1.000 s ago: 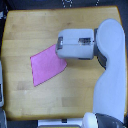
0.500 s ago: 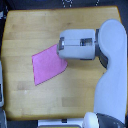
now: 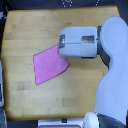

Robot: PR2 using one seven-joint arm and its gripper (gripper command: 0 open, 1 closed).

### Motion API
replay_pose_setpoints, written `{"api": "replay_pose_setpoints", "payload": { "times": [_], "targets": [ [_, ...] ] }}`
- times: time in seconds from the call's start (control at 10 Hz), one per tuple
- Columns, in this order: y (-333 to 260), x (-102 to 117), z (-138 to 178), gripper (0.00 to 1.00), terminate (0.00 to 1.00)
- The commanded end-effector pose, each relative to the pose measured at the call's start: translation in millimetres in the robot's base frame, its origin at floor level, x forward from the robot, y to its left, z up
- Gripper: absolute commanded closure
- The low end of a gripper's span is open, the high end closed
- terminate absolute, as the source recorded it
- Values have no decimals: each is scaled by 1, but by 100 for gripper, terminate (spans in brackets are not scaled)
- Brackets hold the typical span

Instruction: Folding a cloth

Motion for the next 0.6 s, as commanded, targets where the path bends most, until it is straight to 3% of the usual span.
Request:
{"api": "replay_pose_setpoints", "payload": {
  "times": [0.0, 0.1, 0.5],
  "targets": [
    [49, -8, 63, 100, 0],
    [53, -10, 66, 100, 0],
    [136, -59, 68, 100, 0]
  ]
}}
